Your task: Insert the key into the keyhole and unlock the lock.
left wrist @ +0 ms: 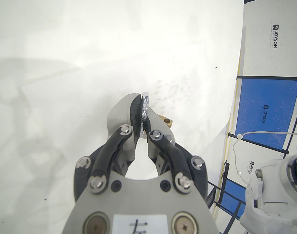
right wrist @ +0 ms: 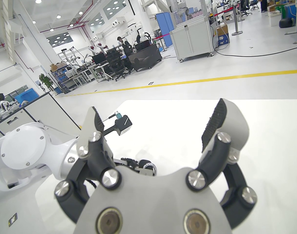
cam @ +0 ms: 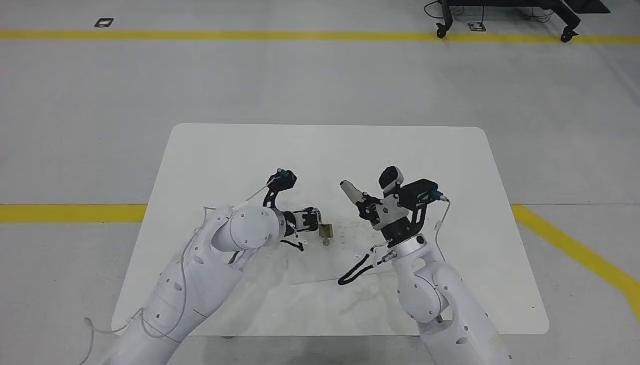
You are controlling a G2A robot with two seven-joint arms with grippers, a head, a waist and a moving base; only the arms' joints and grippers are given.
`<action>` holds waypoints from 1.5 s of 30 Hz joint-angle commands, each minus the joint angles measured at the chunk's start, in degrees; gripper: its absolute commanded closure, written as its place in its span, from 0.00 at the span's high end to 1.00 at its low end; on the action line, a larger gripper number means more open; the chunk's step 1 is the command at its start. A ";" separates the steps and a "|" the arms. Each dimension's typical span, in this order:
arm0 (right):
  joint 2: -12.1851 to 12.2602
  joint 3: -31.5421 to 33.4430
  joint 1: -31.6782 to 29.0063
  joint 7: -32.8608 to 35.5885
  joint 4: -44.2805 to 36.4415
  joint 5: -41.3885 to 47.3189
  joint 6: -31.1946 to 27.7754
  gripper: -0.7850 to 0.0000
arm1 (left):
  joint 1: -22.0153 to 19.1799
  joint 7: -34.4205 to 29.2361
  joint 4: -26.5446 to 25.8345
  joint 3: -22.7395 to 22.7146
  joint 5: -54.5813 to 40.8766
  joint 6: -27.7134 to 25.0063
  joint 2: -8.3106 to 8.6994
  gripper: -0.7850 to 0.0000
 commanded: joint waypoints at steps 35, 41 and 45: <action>0.00 0.00 0.00 0.00 0.00 0.00 0.00 1.00 | 16.53 9.91 -15.86 -31.42 -27.63 -19.73 3.73 1.00; 0.04 0.07 0.15 0.07 0.08 -0.27 -0.03 1.00 | 17.13 11.85 -16.58 -30.54 -25.67 -20.82 3.65 1.00; 0.21 3.81 -1.10 -3.21 -1.89 3.40 1.04 1.00 | 18.72 23.24 -19.64 -30.02 -15.57 -25.09 3.43 1.00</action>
